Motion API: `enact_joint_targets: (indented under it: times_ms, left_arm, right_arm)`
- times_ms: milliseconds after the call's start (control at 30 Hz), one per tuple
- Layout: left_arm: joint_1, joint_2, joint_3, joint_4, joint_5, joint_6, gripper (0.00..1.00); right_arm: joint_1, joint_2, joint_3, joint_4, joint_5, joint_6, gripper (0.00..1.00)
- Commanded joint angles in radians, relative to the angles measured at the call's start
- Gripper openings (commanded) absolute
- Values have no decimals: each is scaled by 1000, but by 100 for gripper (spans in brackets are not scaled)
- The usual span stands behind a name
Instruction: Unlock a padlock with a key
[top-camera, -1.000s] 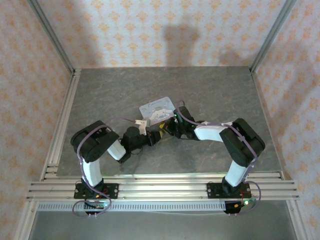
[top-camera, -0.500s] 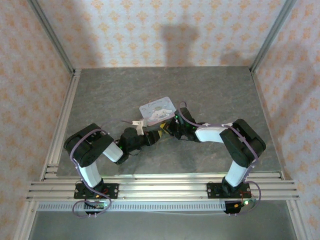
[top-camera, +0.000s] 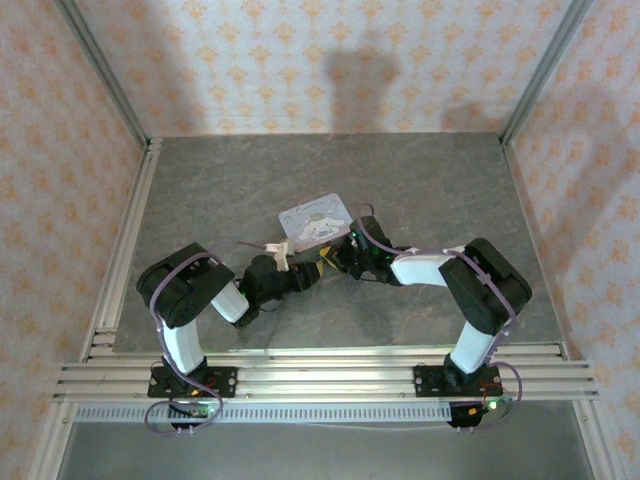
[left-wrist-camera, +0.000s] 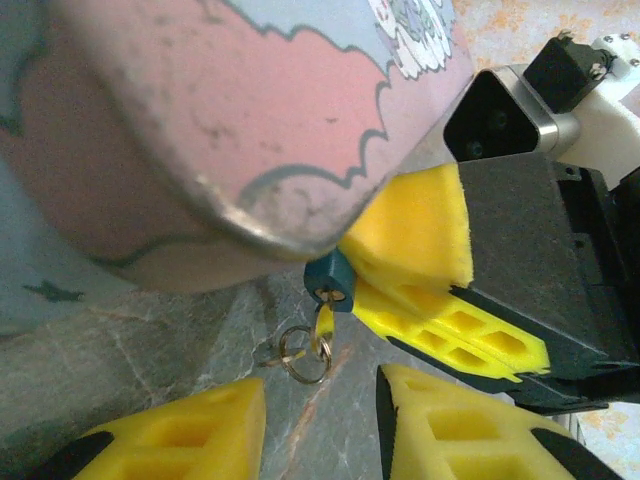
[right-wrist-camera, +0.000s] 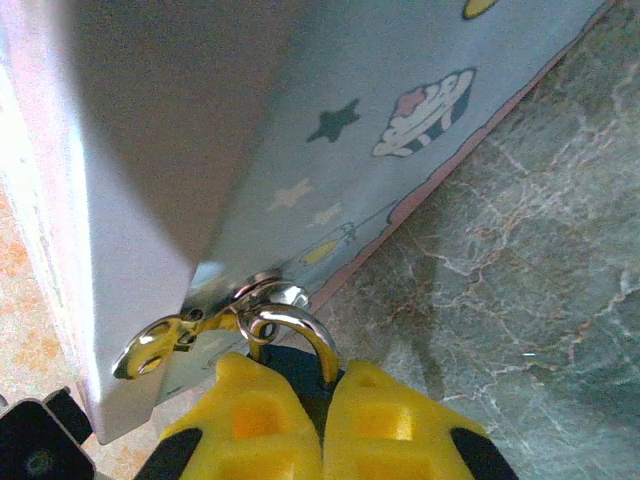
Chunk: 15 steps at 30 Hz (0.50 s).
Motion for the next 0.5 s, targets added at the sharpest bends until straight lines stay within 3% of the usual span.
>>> enact_joint_targets:
  times_ms: [0, 300, 467]
  left_arm:
    - [7, 10, 19, 55, -36, -9, 33]
    - [10, 29, 44, 62, -38, -2, 28]
    - [11, 39, 56, 69, -37, 0, 15]
  right_arm:
    - [1, -37, -16, 11, -14, 8, 0]
    - [1, -36, -18, 10, -21, 8, 0]
    - [2, -34, -24, 15, -20, 7, 0]
